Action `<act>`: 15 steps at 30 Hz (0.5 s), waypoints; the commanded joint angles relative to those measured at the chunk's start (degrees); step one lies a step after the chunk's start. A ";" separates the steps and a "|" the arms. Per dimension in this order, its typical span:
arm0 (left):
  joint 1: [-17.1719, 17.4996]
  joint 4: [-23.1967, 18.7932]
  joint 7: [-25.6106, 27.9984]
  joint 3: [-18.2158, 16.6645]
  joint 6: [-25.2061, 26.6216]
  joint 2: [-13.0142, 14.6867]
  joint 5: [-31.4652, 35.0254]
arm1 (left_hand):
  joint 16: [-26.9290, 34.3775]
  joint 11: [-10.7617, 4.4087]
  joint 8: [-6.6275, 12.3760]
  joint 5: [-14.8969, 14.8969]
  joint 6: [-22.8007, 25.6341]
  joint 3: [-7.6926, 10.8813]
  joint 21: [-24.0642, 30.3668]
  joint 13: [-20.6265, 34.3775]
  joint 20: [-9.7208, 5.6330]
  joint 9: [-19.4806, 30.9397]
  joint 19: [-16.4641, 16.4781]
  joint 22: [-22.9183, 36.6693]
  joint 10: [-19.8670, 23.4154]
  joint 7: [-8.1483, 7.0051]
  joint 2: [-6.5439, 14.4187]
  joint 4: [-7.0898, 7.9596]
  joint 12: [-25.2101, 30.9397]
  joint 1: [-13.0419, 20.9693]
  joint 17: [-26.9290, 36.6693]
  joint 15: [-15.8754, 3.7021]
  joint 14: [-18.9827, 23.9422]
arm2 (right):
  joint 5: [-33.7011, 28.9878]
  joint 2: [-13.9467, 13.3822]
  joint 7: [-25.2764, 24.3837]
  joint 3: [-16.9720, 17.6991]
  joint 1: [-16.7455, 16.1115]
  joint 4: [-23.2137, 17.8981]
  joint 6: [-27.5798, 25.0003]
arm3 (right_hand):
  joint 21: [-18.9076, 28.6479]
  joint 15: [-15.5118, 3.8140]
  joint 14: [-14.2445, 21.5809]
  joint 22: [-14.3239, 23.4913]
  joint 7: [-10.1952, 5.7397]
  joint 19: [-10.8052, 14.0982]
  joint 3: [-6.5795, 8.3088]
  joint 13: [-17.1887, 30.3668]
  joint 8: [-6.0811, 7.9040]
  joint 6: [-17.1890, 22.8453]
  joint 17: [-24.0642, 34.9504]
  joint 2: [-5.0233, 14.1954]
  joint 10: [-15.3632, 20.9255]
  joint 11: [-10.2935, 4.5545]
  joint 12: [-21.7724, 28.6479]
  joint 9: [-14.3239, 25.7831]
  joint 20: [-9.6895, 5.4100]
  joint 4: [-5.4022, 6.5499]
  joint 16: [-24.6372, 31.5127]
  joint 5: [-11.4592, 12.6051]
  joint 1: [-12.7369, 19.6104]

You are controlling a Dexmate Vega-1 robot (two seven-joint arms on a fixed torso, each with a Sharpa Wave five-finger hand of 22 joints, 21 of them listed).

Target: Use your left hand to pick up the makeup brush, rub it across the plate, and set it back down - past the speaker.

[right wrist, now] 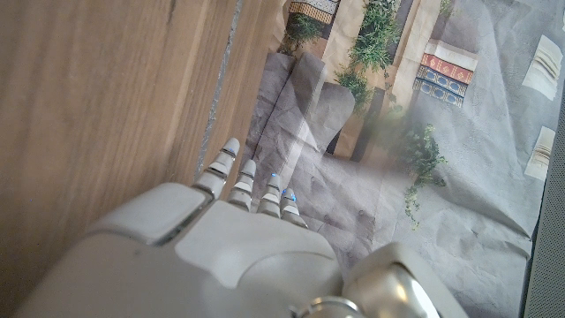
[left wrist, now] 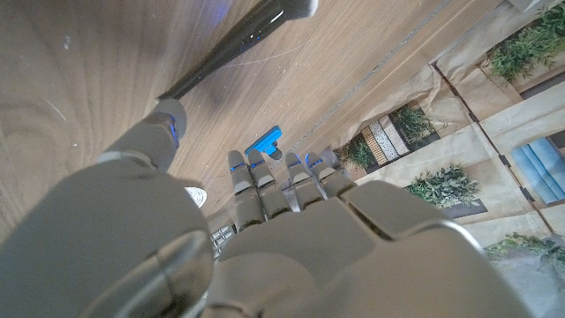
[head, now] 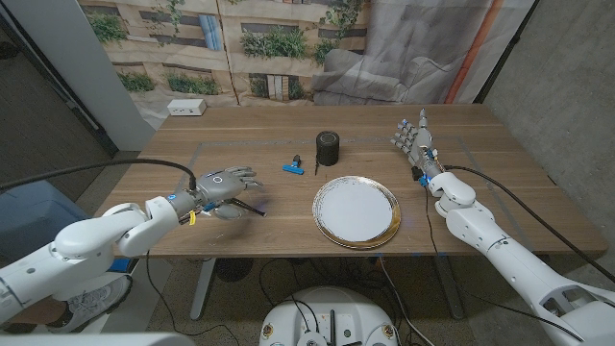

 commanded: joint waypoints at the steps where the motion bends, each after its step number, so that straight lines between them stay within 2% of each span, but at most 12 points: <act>1: -1.02 -1.89 2.45 5.08 6.53 2.38 5.34 | 0.22 -0.18 0.43 0.38 1.02 -0.40 0.38 0.10 -2.03 0.08 1.12 0.14 1.19 -0.44 -0.07 0.01 0.17 1.60 0.20 -8.18 1.02 | 0.01 -0.03 -0.02 0.01 -0.02 -0.09 -0.06 | 0.23 0.42 0.00 0.33 -0.04 0.17 -0.03 0.17 0.27 -0.51 0.29 5.72 -0.26 0.08 0.40 0.09 0.39 0.27 0.15 0.24 0.31; 15: -6.00 -0.91 3.08 12.39 10.86 2.10 6.01 | 0.33 -0.05 0.49 0.18 4.04 -2.06 0.41 0.08 -1.34 0.04 2.96 0.20 5.51 -1.26 -0.21 0.33 0.50 4.26 0.22 -7.92 3.28 | 0.02 -0.01 0.01 0.01 0.01 -0.03 -0.04 | 0.23 0.67 0.05 0.33 -0.01 0.15 -0.03 0.16 0.30 -0.43 0.29 5.72 -0.28 0.11 0.38 0.09 0.39 0.27 0.17 0.24 0.31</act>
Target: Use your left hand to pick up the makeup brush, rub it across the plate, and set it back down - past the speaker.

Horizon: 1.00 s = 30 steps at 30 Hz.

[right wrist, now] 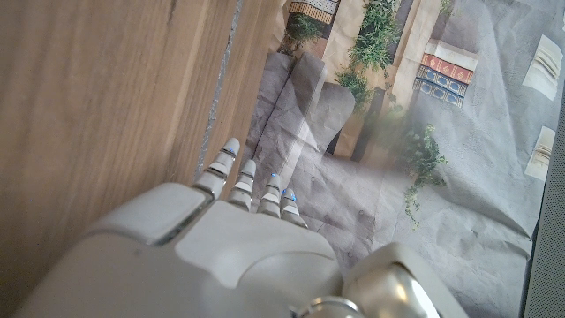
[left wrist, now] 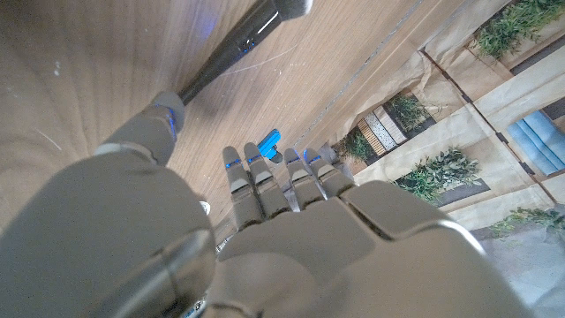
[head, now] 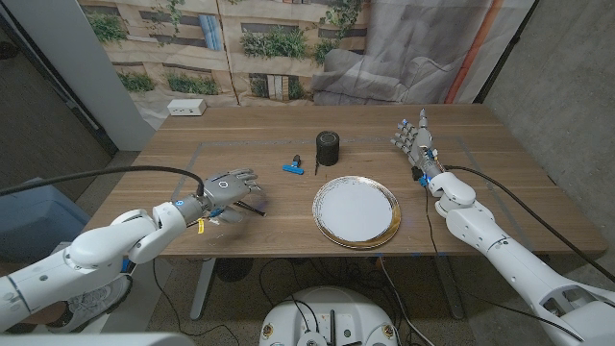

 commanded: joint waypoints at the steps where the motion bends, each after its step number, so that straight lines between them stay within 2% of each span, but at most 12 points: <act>1: -4.09 0.53 1.11 6.72 4.12 -0.03 1.38 | 0.33 0.01 0.26 0.17 1.40 -0.57 0.40 0.08 -1.18 0.20 0.88 0.21 1.39 0.01 -0.04 0.13 0.48 1.01 0.23 -8.01 0.69 | 0.00 0.01 0.02 0.01 0.02 -0.03 -0.04 | 0.22 0.67 0.02 0.33 -0.02 0.14 -0.03 0.16 0.28 -0.49 0.28 5.73 -0.32 0.11 0.37 0.10 0.36 0.27 0.16 0.24 0.31; 3: -4.79 0.87 1.56 7.66 4.67 -0.50 1.26 | 0.40 0.22 0.31 0.11 2.71 -1.13 0.37 0.06 -1.16 0.20 1.25 0.23 2.81 0.01 0.33 0.30 0.56 1.51 0.23 -8.31 1.47 | 0.00 0.01 0.02 0.01 0.02 -0.02 -0.03 | 0.22 0.66 0.00 0.33 -0.03 0.13 -0.03 0.16 0.28 -0.49 0.28 5.73 -0.32 0.08 0.37 0.10 0.36 0.27 0.15 0.24 0.31; 8: -6.08 1.26 1.98 9.32 5.77 -0.72 0.65 | 0.45 1.15 0.03 -0.03 5.43 -2.55 0.33 0.02 -1.20 0.21 2.07 0.27 7.21 1.13 1.75 0.63 0.93 2.34 0.23 -8.18 3.08 | 0.00 0.01 0.02 0.01 0.02 -0.02 -0.04 | 0.23 0.63 0.05 0.33 -0.02 0.17 -0.03 0.16 0.28 -0.48 0.28 5.72 -0.27 0.06 0.39 0.10 0.38 0.27 0.17 0.24 0.31; 11: -6.66 1.42 1.89 10.31 6.23 -0.64 0.36 | 0.49 0.96 -0.03 -0.08 6.68 -3.11 0.36 0.00 -1.31 0.22 2.46 0.28 8.83 1.23 2.21 0.63 0.98 2.64 0.23 -8.31 3.86 | -0.01 0.03 0.01 -0.01 0.03 -0.02 -0.03 | 0.22 0.62 0.03 0.33 -0.01 0.13 -0.03 0.16 0.28 -0.50 0.28 5.72 -0.22 0.05 0.40 0.10 0.37 0.27 0.16 0.24 0.31; 24: -7.42 1.41 1.82 12.81 8.80 -0.69 -2.44 | 0.38 0.61 -0.01 -0.20 9.18 -4.14 0.32 -0.05 -1.31 0.23 2.87 0.30 10.14 1.40 2.91 0.78 0.53 2.80 0.24 -8.52 4.60 | -0.05 0.06 -0.05 -0.04 0.03 -0.07 -0.05 | 0.24 0.62 0.00 0.33 0.00 0.17 -0.03 0.15 0.28 -0.49 0.28 5.72 -0.31 0.13 0.36 0.09 0.35 0.27 0.15 0.24 0.31; 30: -6.99 1.45 3.03 12.93 10.43 -0.87 -4.24 | 0.41 0.23 0.02 -0.29 11.31 -4.95 0.37 -0.06 -1.22 0.24 3.36 0.31 11.57 0.77 3.51 0.86 0.36 2.78 0.24 -8.82 5.29 | -0.04 0.06 -0.05 -0.04 0.03 -0.07 -0.06 | 0.23 0.61 0.00 0.33 0.02 0.16 -0.03 0.15 0.28 -0.49 0.28 5.72 -0.27 0.19 0.38 0.09 0.38 0.27 0.15 0.24 0.31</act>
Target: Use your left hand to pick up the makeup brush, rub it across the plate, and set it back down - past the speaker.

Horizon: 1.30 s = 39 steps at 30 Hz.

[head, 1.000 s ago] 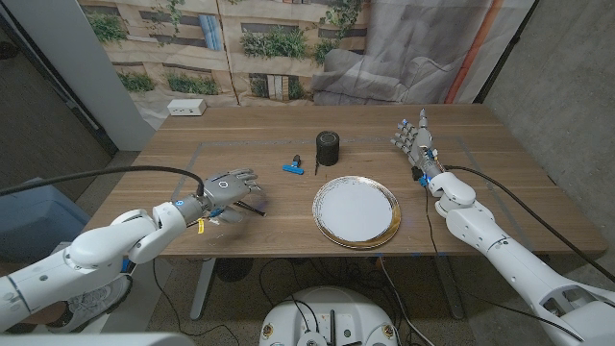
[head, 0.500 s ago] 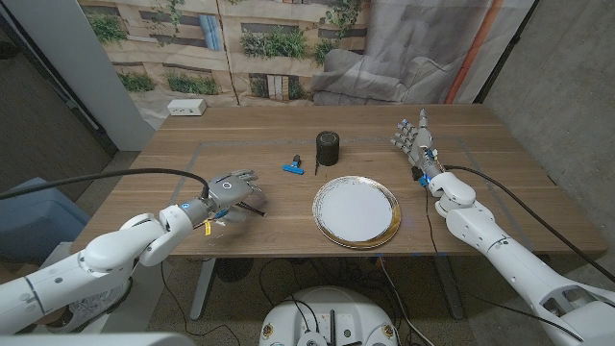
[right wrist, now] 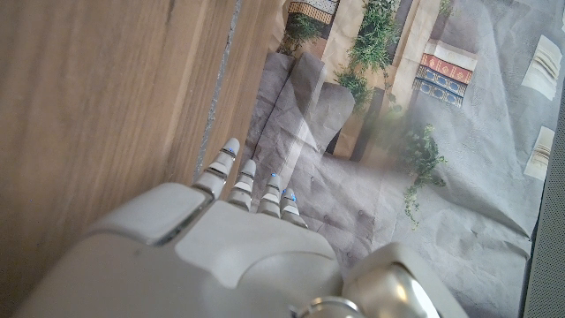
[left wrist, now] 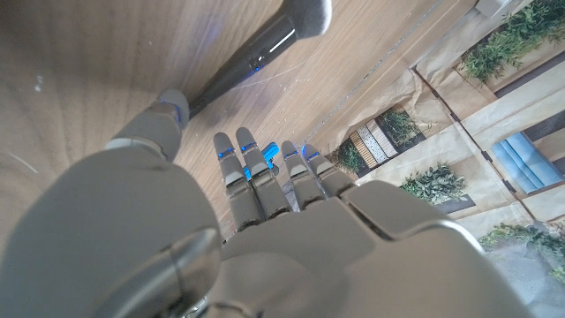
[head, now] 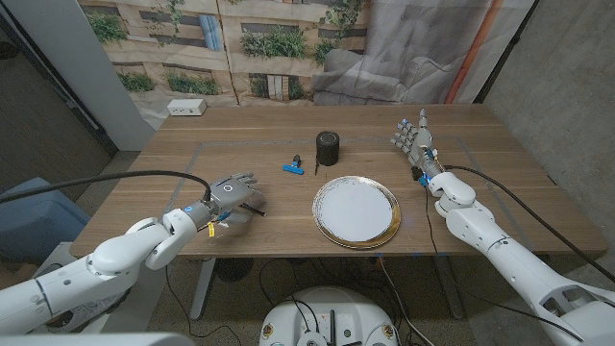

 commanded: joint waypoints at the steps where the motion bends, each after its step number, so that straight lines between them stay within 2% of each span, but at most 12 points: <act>1: -0.03 0.16 1.44 1.34 3.30 -0.41 -3.04 | 0.15 -0.33 0.00 -0.05 1.77 -0.78 0.43 -0.06 -1.26 0.08 0.97 0.18 1.63 -0.26 0.78 -0.03 -0.11 0.09 0.24 -8.67 1.02 | -0.03 0.03 -0.05 -0.04 0.00 -0.01 -0.05 | 0.23 0.61 0.00 0.33 0.05 0.16 -0.03 0.15 0.26 -0.53 0.28 5.72 -0.29 0.19 0.37 0.09 0.39 0.27 0.15 0.24 0.31; 10: -0.63 0.38 2.00 2.48 3.96 -0.24 -4.02 | 0.42 -0.50 -0.41 -0.10 4.28 -1.79 0.57 -0.05 -1.33 0.08 2.11 0.20 4.66 -0.56 1.88 -0.03 -0.19 0.31 0.25 -8.84 2.68 | -0.02 0.02 -0.03 -0.03 0.00 0.00 -0.04 | 0.23 0.66 -0.01 0.33 0.00 0.15 -0.03 0.15 0.28 -0.48 0.28 5.73 -0.27 0.16 0.38 0.09 0.37 0.27 0.15 0.25 0.31; 21: -1.21 0.45 1.95 3.66 4.19 -0.23 -5.50 | 0.44 -0.99 -1.56 -0.23 5.40 -2.68 0.66 0.09 -1.25 0.17 3.40 0.21 9.69 -0.42 4.63 0.25 -0.02 0.15 0.27 -8.85 4.05 | -0.02 0.02 -0.03 -0.03 0.00 0.01 -0.04 | 0.24 0.57 0.00 0.33 -0.01 0.18 -0.03 0.16 0.29 -0.45 0.28 5.72 -0.31 0.16 0.37 0.09 0.38 0.27 0.15 0.25 0.31; 34: -1.98 1.19 2.58 4.69 3.59 -0.01 -6.21 | 0.22 -1.25 -1.27 -0.28 10.76 -3.61 0.66 0.17 -1.26 0.18 4.85 0.22 13.40 -0.09 6.00 -0.37 -0.29 1.08 0.29 -9.15 5.82 | -0.02 0.01 -0.05 -0.03 -0.01 -0.02 -0.06 | 0.23 0.57 -0.01 0.33 0.04 0.15 -0.03 0.15 0.24 -0.59 0.28 5.73 -0.32 0.04 0.36 0.09 0.39 0.27 0.15 0.26 0.31; 39: -2.15 1.93 4.21 5.06 2.87 -0.06 -6.13 | 0.12 -1.43 -1.04 -0.27 16.32 -4.26 0.68 0.27 -1.85 -0.10 6.02 0.20 16.38 0.04 6.48 -0.61 -0.36 2.34 0.32 -9.28 6.65 | -0.02 0.01 -0.05 -0.03 -0.01 -0.03 -0.06 | 0.24 0.65 -0.03 0.33 -0.06 0.16 -0.02 0.16 0.27 -0.49 0.28 5.73 -0.31 0.11 0.37 0.09 0.38 0.27 0.14 0.25 0.31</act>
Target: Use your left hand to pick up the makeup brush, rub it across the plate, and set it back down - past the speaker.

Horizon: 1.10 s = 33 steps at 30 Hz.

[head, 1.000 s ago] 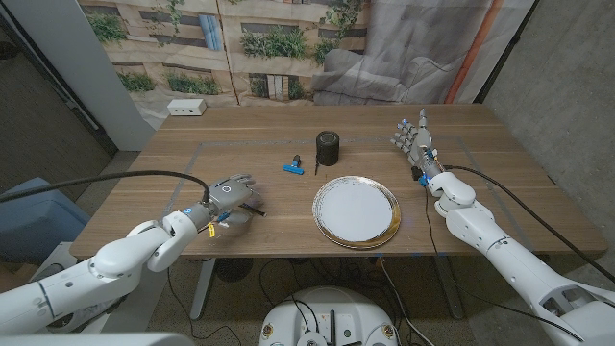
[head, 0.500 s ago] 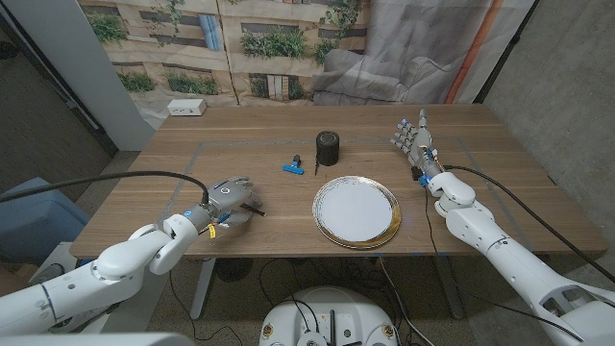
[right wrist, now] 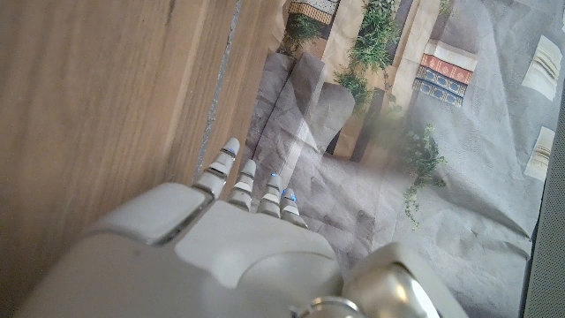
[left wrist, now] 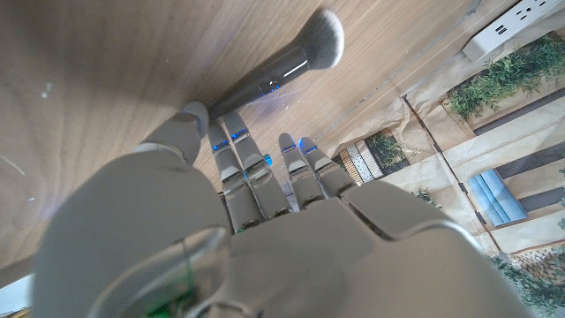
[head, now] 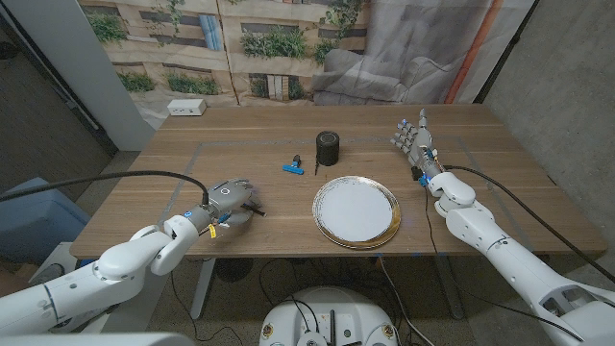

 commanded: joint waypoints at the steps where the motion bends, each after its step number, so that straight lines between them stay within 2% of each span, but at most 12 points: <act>1: -0.50 1.16 1.62 0.99 -1.15 0.11 -0.45 | 0.13 -0.06 0.56 -0.05 3.87 -0.62 0.29 0.17 -1.92 0.21 1.20 0.21 2.13 0.01 0.42 -0.08 -0.05 1.12 0.33 -9.08 1.02 | 0.00 0.00 -0.01 0.00 -0.01 -0.02 0.00 | 0.24 0.60 -0.02 0.33 -0.05 0.17 -0.02 0.16 0.27 -0.51 0.28 5.73 -0.32 0.15 0.37 0.09 0.39 0.27 0.14 0.25 0.31; 8: -0.91 1.98 2.42 1.52 -2.39 0.45 -0.47 | 0.35 -0.05 0.37 -0.03 6.05 -0.97 0.43 0.20 -2.24 0.19 2.32 0.20 3.93 0.48 0.71 -0.14 0.03 1.94 0.42 -9.38 2.27 | 0.01 -0.01 -0.01 0.00 -0.01 -0.02 -0.01 | 0.23 0.70 0.01 0.33 -0.04 0.14 -0.03 0.16 0.31 -0.42 0.28 5.73 -0.26 0.04 0.39 0.10 0.38 0.27 0.15 0.25 0.31; 16: -0.64 2.78 4.33 1.89 -2.99 0.77 0.06 | 0.30 -0.13 0.33 0.05 10.27 -1.71 0.31 0.37 -2.56 0.36 3.60 0.21 8.52 0.82 0.30 -0.43 0.52 4.34 0.45 -9.64 4.04 | 0.01 -0.01 -0.01 0.01 -0.01 -0.03 -0.02 | 0.23 0.71 0.03 0.33 -0.05 0.13 -0.03 0.17 0.29 -0.45 0.28 5.72 -0.25 0.20 0.41 0.10 0.37 0.27 0.17 0.26 0.31; 24: -0.92 4.33 6.76 2.47 -3.66 0.35 0.74 | 0.43 -0.23 0.53 0.11 13.96 -2.63 0.39 0.61 -3.03 0.58 5.12 0.22 12.91 1.22 -0.28 -0.46 1.14 6.99 0.54 -9.79 5.91 | 0.01 -0.02 -0.01 0.01 -0.01 -0.03 -0.02 | 0.25 0.63 -0.05 0.33 0.03 0.18 -0.03 0.17 0.23 -0.60 0.28 5.71 -0.32 0.10 0.37 0.09 0.36 0.27 0.13 0.26 0.31; 33: -2.36 5.82 8.20 3.35 -4.95 -0.55 1.52 | 0.66 -0.21 0.68 0.07 16.41 -3.49 0.48 0.71 -3.24 0.68 6.33 0.24 15.83 1.26 -0.84 -0.41 1.43 8.88 0.66 -10.11 7.78 | 0.01 -0.01 0.00 0.01 -0.01 -0.02 -0.01 | 0.25 0.61 -0.02 0.33 0.00 0.17 -0.03 0.15 0.24 -0.58 0.28 5.72 -0.33 0.16 0.36 0.09 0.38 0.27 0.15 0.25 0.31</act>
